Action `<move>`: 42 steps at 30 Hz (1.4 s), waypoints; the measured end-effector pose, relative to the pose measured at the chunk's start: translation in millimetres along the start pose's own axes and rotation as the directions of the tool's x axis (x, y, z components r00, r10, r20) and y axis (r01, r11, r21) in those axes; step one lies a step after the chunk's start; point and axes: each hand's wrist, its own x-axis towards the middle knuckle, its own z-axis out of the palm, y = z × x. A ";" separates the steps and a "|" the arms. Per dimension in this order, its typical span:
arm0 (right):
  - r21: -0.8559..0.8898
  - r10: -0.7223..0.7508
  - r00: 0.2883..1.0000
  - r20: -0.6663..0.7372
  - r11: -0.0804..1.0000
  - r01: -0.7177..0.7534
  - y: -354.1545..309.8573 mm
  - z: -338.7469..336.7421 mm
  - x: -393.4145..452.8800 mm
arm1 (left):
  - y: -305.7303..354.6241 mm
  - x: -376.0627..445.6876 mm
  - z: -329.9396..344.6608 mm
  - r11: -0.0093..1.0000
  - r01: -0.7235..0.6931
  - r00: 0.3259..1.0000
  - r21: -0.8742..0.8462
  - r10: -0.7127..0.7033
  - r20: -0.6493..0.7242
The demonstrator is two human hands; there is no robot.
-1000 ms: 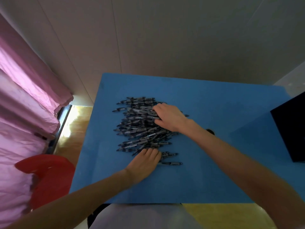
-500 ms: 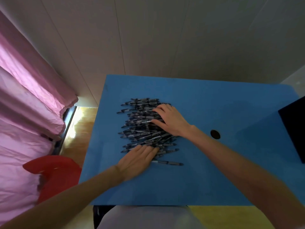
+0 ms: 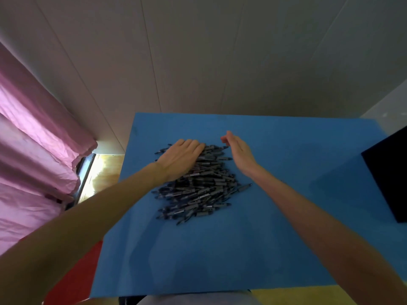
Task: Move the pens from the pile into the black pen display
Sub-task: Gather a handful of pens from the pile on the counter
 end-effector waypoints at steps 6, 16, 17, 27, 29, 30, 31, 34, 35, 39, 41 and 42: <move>-0.165 0.012 0.984 0.179 0.986 0.018 -20.0 19.3 16.1 | -27.7 35.2 15.6 0.981 0.020 0.994 -0.195 0.003 0.113; -0.263 0.021 0.990 0.137 0.965 0.016 10.3 47.2 36.3 | -30.3 19.7 66.1 0.810 0.252 0.948 -0.530 -0.099 0.301; -0.259 0.006 0.994 0.110 0.966 0.022 8.1 47.5 34.4 | -30.6 18.8 66.1 0.787 0.262 0.950 -0.559 -0.106 0.295; -0.233 -0.048 0.997 -0.067 0.972 0.031 32.1 43.4 54.0 | -56.4 -23.1 83.7 0.340 0.628 0.711 -0.700 -0.616 0.339; -0.192 -0.015 0.999 0.040 0.981 0.022 31.0 46.3 60.7 | -53.7 -29.3 85.6 0.177 0.661 0.622 -0.729 -0.673 0.400; -0.182 0.003 0.996 0.091 0.983 0.014 27.5 50.0 63.6 | -48.1 -29.4 81.3 0.058 0.629 0.580 -0.775 -0.698 0.419; -0.180 0.012 0.989 0.145 0.983 0.015 21.6 54.2 64.8 | -41.7 -27.9 74.8 -0.060 0.568 0.545 -0.821 -0.719 0.431; -0.286 0.004 0.969 0.248 0.956 0.069 5.9 68.0 66.6 | -30.6 -18.8 65.1 -0.237 0.443 0.517 -0.865 -0.720 0.463; -0.318 -0.007 0.967 0.256 0.944 0.091 3.8 72.5 66.5 | -28.6 -16.3 66.8 -0.230 0.439 0.533 -0.868 -0.711 0.458; -0.509 -0.041 0.969 0.242 0.846 0.162 4.9 84.3 72.7 | -26.6 -1.9 68.7 -0.203 0.429 0.598 -0.880 -0.667 0.445; -0.579 -0.031 0.973 0.229 0.799 0.162 3.5 86.0 81.2 | -28.8 2.5 67.4 -0.162 0.418 0.644 -0.894 -0.642 0.417; -0.601 -0.030 0.977 0.209 0.785 0.153 1.7 83.6 86.5 | -30.9 3.9 67.3 -0.141 0.414 0.660 -0.899 -0.634 0.403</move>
